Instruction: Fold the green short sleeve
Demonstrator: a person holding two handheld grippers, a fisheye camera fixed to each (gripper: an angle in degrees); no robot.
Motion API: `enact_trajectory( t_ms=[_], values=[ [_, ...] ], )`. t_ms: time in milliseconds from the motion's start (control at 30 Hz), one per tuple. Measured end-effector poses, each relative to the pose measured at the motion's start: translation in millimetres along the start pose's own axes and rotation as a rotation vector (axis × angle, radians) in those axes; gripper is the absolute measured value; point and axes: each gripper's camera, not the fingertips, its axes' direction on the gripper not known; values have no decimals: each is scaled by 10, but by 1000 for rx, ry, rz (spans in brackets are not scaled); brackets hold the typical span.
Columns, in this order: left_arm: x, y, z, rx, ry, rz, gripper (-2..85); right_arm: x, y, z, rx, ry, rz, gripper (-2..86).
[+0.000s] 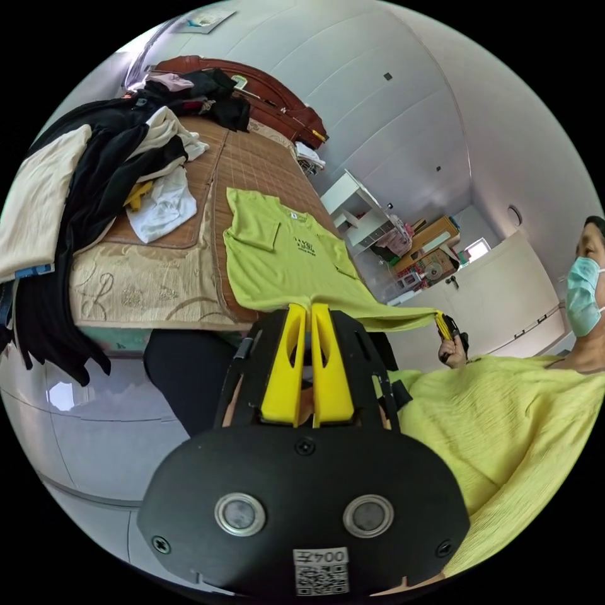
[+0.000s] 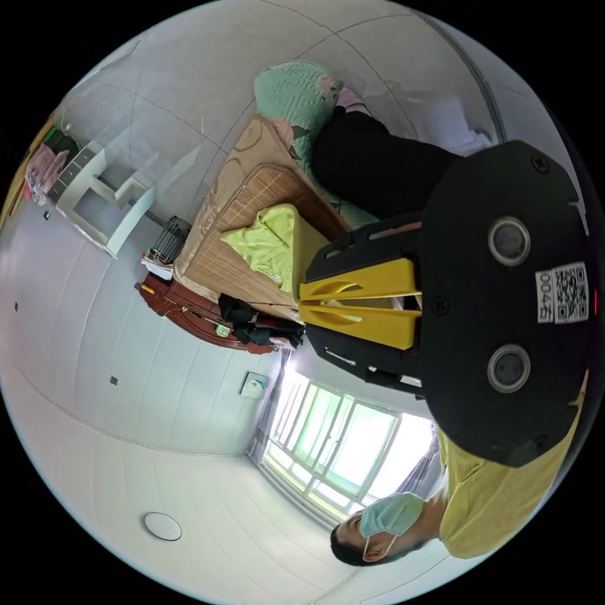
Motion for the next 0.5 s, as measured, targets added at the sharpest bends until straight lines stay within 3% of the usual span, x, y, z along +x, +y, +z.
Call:
enact_trajectory(
  t_ms=[133,500],
  values=[
    [189,-453,21,68,-37,40,19,-169,-190,226,43,-47,-11,-7],
    [453,-2020,801,18,-225,122,18,-692,-1500,1783,10,-21,4,-6]
  ],
)
